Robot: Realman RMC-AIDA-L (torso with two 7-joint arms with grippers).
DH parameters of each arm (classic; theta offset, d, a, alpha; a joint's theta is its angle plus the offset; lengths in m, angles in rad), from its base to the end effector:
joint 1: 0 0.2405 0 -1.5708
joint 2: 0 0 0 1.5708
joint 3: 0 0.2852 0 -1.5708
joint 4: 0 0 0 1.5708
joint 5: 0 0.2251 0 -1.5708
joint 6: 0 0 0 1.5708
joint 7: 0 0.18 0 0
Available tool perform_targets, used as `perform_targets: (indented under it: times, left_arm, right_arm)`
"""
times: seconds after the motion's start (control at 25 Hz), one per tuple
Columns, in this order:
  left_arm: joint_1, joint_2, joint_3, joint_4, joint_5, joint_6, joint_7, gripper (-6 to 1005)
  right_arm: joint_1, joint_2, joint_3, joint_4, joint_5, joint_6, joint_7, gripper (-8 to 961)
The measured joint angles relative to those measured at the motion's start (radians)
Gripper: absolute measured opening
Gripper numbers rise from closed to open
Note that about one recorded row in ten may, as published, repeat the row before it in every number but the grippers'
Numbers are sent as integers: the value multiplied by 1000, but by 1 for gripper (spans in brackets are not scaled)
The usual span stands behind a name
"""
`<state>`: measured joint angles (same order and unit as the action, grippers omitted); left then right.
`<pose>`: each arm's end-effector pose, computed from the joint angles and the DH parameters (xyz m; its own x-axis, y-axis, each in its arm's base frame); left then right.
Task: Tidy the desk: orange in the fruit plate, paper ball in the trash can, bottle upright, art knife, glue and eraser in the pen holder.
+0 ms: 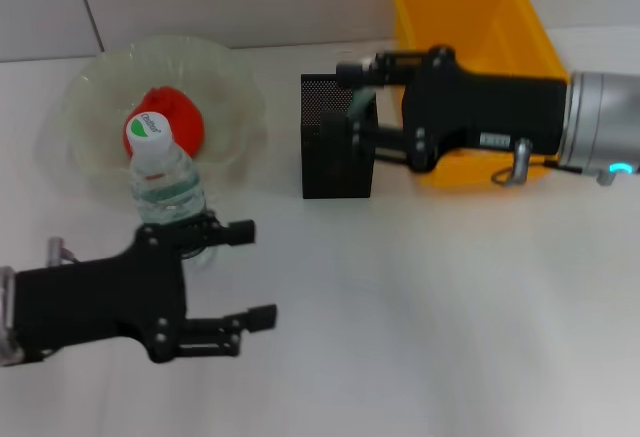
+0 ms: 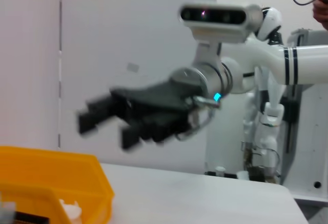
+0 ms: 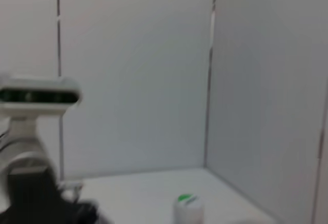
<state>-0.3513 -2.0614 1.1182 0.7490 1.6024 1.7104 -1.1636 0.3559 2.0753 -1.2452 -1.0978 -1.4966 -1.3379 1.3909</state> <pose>-0.2477 0.3003 -0.0551 0.7893 0.0878 0.6078 0.1486 -0.9876 -0.0502 0.1847 0.3742 -0.0272 0.8212 0.0195 -0.5703 -0.1980 -0.9276 -0.3168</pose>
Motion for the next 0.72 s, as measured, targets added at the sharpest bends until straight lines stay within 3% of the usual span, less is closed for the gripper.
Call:
perform_targets:
  times: [0.16,0.36,0.72]
  left_arm:
    - [30,21,-66,58,4,22,-28,862]
    - [33,50,-75,68,21,16,-57,861]
    - [19,51,-91,68,84,-4,-76,862]
  right_arm:
    - [7,0,-7,-7,-79,-40,66,523]
    - [33,2,-14,-14,-218,-97,168,523]
    - [40,5,-67,-17,-312,-192,218,524]
